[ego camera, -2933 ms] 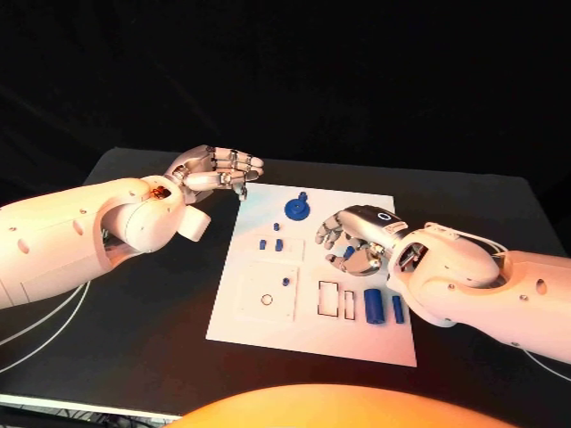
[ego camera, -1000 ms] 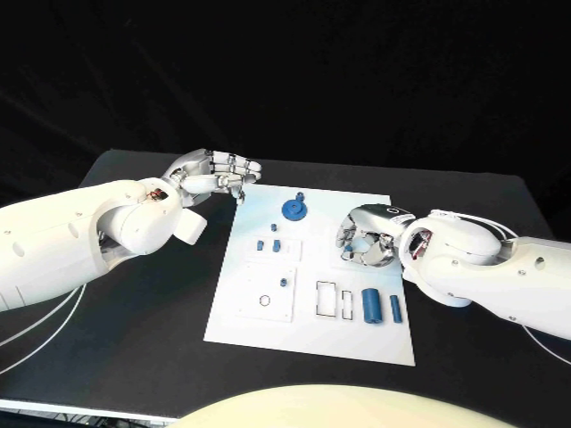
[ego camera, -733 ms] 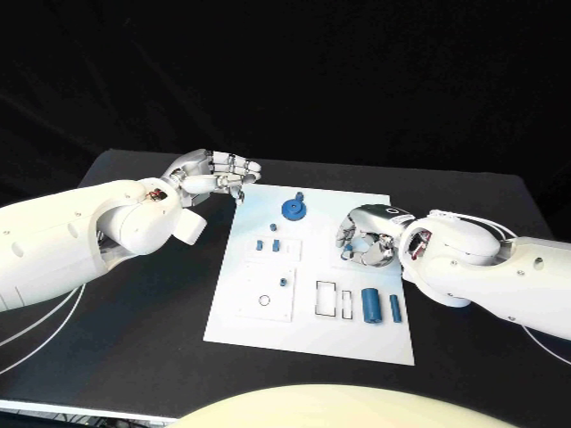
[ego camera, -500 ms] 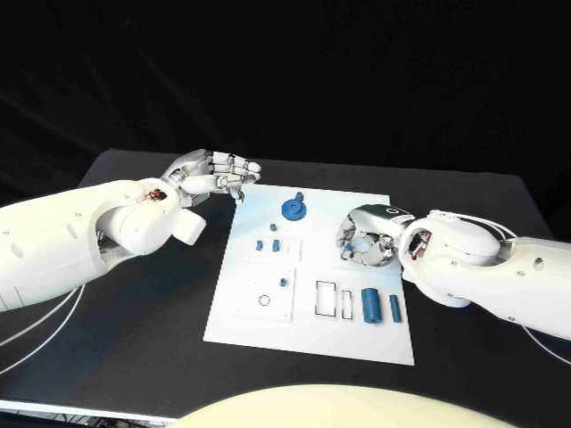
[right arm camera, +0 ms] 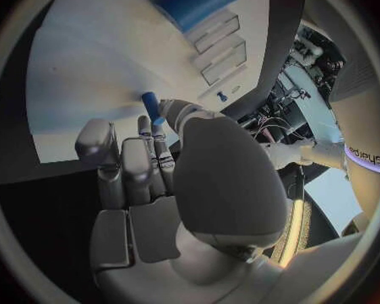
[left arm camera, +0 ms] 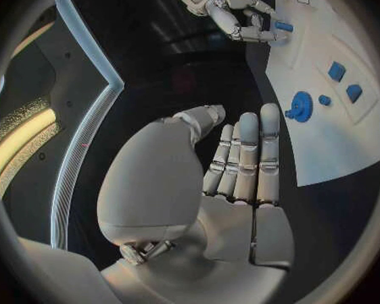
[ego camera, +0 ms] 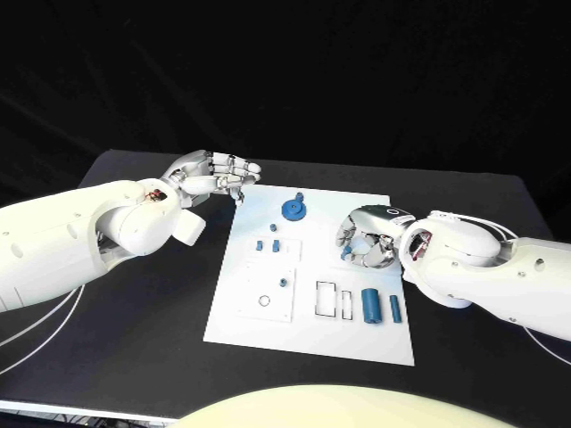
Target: Assemble the parts on the task board
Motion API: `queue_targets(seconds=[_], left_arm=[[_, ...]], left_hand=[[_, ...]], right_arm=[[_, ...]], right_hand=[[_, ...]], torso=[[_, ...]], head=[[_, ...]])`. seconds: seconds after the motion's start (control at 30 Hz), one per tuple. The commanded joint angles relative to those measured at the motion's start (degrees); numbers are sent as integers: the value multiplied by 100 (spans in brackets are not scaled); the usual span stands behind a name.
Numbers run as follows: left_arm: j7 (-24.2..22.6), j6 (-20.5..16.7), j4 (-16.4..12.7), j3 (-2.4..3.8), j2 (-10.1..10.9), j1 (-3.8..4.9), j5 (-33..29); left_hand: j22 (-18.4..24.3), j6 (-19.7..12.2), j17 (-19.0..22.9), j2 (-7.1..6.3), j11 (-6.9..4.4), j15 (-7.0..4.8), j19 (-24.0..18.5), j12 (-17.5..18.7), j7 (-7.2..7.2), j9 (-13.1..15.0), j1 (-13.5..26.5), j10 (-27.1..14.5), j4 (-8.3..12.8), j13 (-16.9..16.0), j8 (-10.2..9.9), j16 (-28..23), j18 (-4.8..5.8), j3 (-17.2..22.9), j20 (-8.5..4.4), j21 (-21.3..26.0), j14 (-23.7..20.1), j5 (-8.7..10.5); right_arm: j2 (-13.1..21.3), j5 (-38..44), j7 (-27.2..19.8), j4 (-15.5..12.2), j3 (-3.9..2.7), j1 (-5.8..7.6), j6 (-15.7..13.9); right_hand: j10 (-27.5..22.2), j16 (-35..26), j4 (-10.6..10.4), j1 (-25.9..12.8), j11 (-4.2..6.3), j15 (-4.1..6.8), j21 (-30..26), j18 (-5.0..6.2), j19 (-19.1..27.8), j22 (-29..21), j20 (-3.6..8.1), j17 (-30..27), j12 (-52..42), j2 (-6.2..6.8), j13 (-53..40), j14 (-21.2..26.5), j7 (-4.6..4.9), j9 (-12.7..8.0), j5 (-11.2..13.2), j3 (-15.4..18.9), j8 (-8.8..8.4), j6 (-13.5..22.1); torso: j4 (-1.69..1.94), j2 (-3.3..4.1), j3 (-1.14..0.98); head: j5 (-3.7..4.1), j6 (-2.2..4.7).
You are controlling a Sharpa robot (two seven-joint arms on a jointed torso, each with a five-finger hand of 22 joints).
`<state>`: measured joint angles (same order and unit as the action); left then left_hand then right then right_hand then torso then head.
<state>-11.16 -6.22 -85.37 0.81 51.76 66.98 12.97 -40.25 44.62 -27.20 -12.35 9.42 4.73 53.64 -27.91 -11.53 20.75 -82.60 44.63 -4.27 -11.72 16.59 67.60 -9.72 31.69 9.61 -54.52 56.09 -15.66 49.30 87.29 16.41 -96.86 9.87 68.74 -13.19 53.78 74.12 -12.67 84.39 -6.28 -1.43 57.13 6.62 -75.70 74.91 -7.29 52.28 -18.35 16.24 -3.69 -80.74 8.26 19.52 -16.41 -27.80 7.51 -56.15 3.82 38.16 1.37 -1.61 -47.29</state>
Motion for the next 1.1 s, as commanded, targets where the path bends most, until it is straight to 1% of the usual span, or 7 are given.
queue_targets(seconds=[0.03,0.27,0.47,0.53,0.67,0.93,1.1], left_arm=[[-17,91,-11,3,-4,3,15],[-17,95,-11,3,-5,3,15],[-14,96,-9,3,-2,3,15],[-13,98,-9,3,-2,3,15],[-11,101,-9,3,-1,3,15],[-2,107,-6,3,-1,3,15],[5,107,-5,3,0,3,16]], left_hand=[[11,-34,9,29,5,-5,-23,-26,-154,9,25,-46,-20,-9,37,25,-91,-5,6,20,-42,-23],[11,-34,9,29,5,-5,-23,-26,-154,9,25,-46,-20,-9,37,25,-91,-5,6,20,-42,-23],[11,-34,9,29,5,-5,-23,-26,-154,9,25,-46,-20,-9,37,25,-91,-5,6,20,-42,-23],[12,-40,10,31,5,-4,-23,-32,-154,9,27,-54,-23,-9,41,27,-91,-5,7,22,-42,-24],[12,-40,10,31,5,-4,-23,-32,-154,9,27,-54,-23,-9,41,27,-91,-5,7,22,-42,-24],[12,-40,10,31,5,-4,-23,-32,-154,9,27,-54,-23,-9,41,27,-91,-5,7,22,-42,-24],[15,-47,12,37,6,-4,-22,-42,-155,10,33,-62,-30,-9,48,31,-91,-4,9,25,-42,-24]], right_arm=[[3,35,-7,-11,1,-4,71],[1,21,-11,-19,1,-5,84],[6,19,8,-11,1,-5,130],[7,24,19,-9,1,-5,135],[7,28,24,-10,1,-6,128],[0,36,-13,-13,1,-9,32],[-2,37,-29,4,1,-10,-45]], right_hand=[[-57,-21,25,-43,-1,-2,-28,-9,42,161,7,-11,18,21,-8,54,-7,-8,35,26,-34,70],[-36,-15,35,-53,4,1,39,-22,4,188,7,-5,-1,-4,-15,44,-11,-3,31,31,-28,65],[188,5,70,-92,59,47,184,-46,-100,250,40,27,-116,-72,-37,-19,20,35,24,-60,35,-32],[395,25,100,-114,102,86,278,-65,-165,293,74,80,-180,-112,-49,-71,16,65,24,-177,80,-100],[566,56,147,-126,140,120,393,-87,-236,345,108,161,-201,-141,-52,-130,1,88,26,-298,105,-128],[935,112,340,-118,206,184,639,-135,-377,465,175,329,-205,-262,-73,-232,-13,164,28,-610,198,-262],[1013,123,481,-82,206,192,755,-157,-430,526,193,375,-174,-326,-81,-252,8,198,29,-756,234,-319]], torso=[[-3,1,-2],[-2,2,0],[1,0,0],[1,-1,2],[0,0,2],[4,1,1],[0,0,3]], head=[[-3,2],[3,-3],[15,-6],[17,-6],[21,-10],[31,-15],[32,-13]])
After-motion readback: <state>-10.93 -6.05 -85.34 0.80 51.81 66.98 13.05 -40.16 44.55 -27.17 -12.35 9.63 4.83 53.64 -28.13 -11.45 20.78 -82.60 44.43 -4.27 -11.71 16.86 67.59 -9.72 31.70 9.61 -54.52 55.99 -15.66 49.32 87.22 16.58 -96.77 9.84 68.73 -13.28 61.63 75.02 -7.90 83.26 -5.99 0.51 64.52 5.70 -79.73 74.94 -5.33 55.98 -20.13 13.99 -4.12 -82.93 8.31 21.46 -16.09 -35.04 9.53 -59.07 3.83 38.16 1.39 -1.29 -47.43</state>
